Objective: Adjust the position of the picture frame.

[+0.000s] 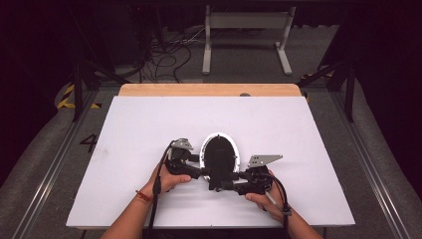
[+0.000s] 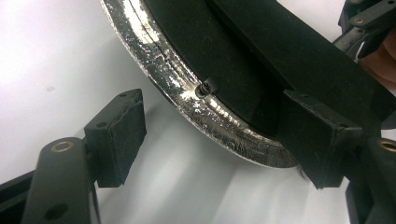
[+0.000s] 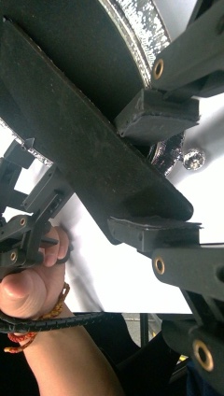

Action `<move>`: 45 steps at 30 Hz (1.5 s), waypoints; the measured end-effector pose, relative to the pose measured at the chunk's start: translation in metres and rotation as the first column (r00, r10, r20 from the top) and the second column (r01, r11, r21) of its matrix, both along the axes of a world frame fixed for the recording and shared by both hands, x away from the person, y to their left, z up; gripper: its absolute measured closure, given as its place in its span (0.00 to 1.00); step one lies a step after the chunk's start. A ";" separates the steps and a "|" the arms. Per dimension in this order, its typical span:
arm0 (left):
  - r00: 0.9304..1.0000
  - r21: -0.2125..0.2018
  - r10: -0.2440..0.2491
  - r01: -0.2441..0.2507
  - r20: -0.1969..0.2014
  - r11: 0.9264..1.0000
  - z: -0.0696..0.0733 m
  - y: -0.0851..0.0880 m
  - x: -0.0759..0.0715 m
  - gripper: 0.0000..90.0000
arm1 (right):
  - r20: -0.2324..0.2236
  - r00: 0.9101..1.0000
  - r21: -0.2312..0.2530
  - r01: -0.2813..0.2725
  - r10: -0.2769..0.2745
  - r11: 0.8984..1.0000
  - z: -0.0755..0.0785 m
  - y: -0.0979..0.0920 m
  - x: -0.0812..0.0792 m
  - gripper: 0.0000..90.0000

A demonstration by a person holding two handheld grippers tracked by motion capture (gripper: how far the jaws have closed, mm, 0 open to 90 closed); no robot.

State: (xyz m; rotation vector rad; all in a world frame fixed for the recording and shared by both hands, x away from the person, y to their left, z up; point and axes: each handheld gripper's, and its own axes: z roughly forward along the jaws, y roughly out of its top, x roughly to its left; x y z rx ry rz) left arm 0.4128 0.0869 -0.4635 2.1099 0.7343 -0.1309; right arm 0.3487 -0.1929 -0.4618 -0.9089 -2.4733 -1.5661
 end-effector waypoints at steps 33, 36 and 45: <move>0.963 0.020 0.062 -0.070 0.264 0.997 0.024 0.001 -0.010 0.50 | 0.103 0.995 -0.073 0.000 0.007 0.997 0.003 0.005 -0.002 0.66; 0.966 0.023 0.046 -0.053 0.253 0.998 0.022 -0.002 -0.009 0.41 | 0.109 0.994 -0.074 -0.005 0.013 0.997 0.004 0.005 -0.002 0.67; 0.973 0.013 0.021 -0.025 0.230 1.000 0.018 -0.001 -0.003 0.43 | 0.121 0.992 -0.074 -0.014 0.023 0.997 0.005 0.004 -0.003 0.68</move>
